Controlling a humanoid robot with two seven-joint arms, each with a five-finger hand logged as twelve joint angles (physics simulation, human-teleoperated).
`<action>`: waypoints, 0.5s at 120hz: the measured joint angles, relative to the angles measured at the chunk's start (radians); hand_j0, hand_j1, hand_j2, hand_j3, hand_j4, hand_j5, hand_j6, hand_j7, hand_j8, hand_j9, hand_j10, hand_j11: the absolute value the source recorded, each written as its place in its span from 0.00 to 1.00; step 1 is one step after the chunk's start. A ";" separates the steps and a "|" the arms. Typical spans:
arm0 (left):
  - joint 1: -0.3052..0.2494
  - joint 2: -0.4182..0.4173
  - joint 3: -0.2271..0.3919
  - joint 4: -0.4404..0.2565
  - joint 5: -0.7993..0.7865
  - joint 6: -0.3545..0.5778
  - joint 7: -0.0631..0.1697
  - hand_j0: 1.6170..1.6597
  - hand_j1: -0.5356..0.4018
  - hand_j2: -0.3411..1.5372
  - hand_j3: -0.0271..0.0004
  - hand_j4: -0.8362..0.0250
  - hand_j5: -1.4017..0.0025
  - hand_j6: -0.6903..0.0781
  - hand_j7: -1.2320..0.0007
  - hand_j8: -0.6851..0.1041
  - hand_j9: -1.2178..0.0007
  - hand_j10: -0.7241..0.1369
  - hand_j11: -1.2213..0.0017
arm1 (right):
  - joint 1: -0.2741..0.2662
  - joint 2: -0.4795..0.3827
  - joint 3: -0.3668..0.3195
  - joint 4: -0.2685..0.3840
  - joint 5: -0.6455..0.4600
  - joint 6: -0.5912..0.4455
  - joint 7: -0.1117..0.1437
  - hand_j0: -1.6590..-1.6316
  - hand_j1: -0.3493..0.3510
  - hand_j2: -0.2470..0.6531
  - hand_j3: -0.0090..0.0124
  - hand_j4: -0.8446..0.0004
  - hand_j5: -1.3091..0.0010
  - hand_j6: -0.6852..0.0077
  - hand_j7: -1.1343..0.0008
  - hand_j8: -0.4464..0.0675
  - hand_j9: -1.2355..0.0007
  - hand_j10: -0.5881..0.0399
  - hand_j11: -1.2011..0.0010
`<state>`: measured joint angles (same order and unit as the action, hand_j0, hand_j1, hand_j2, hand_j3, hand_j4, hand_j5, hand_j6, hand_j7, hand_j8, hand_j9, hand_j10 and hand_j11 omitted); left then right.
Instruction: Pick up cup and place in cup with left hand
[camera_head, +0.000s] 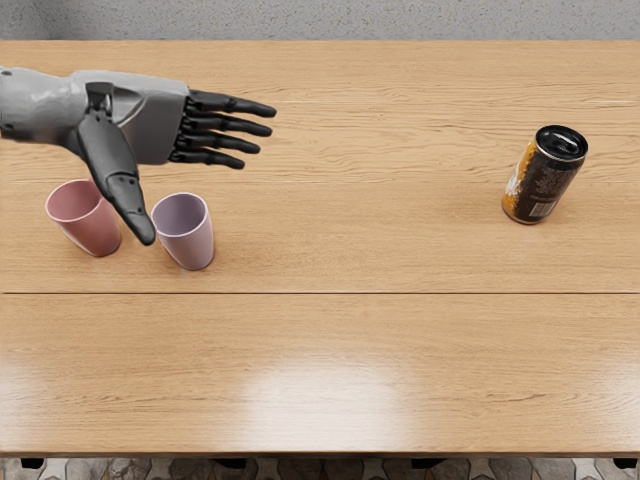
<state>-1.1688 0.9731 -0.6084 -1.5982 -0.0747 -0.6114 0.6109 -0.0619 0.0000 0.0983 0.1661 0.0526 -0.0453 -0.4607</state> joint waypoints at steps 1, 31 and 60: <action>0.000 -0.002 -0.001 0.001 0.010 0.000 0.000 0.96 0.93 0.18 0.99 0.96 0.99 0.88 0.99 0.85 0.99 0.83 0.99 | 0.000 0.000 0.000 0.000 0.000 0.000 0.000 0.04 0.00 0.27 0.42 1.00 1.00 0.99 1.00 0.87 1.00 0.94 1.00; 0.015 -0.131 -0.007 0.010 0.543 0.011 0.000 0.96 0.93 0.18 0.99 0.96 0.99 0.88 0.99 0.85 0.99 0.83 0.99 | 0.002 0.000 0.000 0.001 0.000 0.002 0.000 0.04 0.00 0.27 0.42 1.00 1.00 0.99 1.00 0.87 1.00 0.94 1.00; 0.106 -0.189 0.003 0.009 0.882 0.120 0.000 0.96 0.93 0.18 0.99 0.95 0.98 0.88 0.98 0.85 0.98 0.82 0.98 | 0.002 0.000 0.000 0.001 0.000 0.002 0.001 0.04 0.00 0.27 0.42 1.00 1.00 0.99 1.00 0.87 1.00 0.94 1.00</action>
<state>-1.0630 0.7840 -0.6055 -1.5891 0.8074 -0.4911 0.6109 -0.0599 0.0000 0.0982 0.1672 0.0522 -0.0430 -0.4602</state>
